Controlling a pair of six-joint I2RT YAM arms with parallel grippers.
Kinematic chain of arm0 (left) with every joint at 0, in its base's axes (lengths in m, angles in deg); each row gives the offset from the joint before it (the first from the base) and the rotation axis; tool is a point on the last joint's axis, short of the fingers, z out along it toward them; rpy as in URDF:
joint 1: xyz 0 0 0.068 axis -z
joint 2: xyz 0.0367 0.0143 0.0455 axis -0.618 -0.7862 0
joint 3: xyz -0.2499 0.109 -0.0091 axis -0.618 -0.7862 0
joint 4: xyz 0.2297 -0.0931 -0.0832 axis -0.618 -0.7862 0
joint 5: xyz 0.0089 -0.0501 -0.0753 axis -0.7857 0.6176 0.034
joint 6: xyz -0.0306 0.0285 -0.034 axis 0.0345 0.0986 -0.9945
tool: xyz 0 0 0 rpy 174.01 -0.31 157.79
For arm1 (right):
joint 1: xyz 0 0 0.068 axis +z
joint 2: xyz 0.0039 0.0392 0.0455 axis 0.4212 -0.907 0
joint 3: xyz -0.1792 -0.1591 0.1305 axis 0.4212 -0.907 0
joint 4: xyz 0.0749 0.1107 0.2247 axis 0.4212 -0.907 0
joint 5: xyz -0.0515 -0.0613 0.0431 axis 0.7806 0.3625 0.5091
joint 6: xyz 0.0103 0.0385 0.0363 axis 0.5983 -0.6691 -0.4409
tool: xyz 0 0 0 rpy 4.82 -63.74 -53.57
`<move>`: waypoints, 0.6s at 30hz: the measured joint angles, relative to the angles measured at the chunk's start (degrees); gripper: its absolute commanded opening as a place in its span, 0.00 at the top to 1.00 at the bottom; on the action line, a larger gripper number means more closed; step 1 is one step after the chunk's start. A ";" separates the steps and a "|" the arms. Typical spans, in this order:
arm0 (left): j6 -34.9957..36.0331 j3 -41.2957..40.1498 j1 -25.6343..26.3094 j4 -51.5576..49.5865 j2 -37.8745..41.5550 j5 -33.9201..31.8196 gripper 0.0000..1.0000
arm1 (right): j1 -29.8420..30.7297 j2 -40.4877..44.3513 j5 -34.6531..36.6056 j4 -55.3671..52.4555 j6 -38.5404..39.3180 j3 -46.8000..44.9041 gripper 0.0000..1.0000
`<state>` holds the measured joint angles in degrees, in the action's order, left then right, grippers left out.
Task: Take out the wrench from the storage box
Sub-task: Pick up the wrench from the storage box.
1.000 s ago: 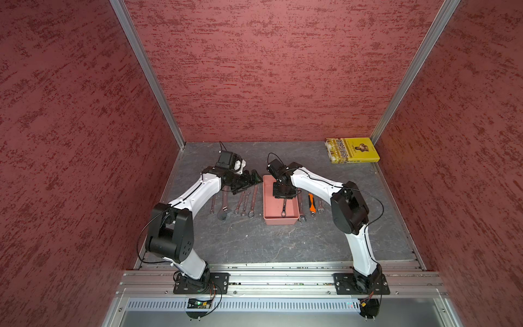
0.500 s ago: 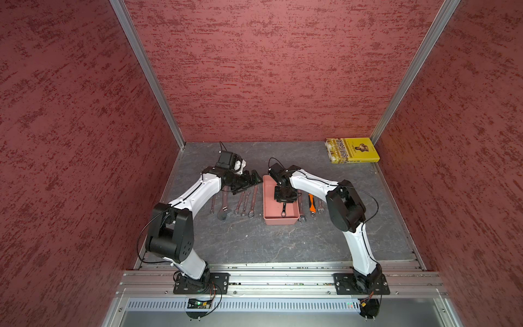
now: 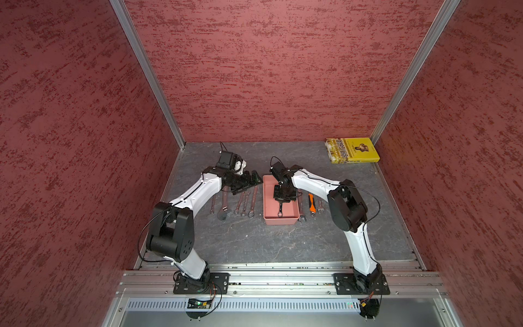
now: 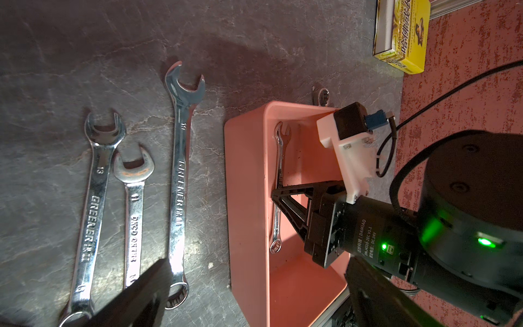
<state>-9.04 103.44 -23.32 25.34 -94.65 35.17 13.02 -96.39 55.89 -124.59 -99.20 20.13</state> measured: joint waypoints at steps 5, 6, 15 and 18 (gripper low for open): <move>0.00 0.00 0.00 0.00 0.00 -0.02 0.00 | 0.28 0.00 0.94 -1.62 0.74 1.62 0.97; 0.00 0.00 0.00 0.00 0.00 0.00 0.00 | 0.39 0.00 1.16 -2.32 0.96 2.40 0.97; 0.07 0.00 0.00 0.00 0.00 0.00 0.00 | 1.25 1.81 3.76 -5.55 1.40 5.66 0.98; 0.09 0.00 0.00 0.00 0.00 0.02 0.00 | 1.25 3.28 4.98 -6.73 1.55 5.66 0.98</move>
<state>-8.95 103.44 -23.32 25.34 -94.65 35.19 14.27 -93.11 60.88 -131.32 -97.65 25.79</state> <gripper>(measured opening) 0.996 0.141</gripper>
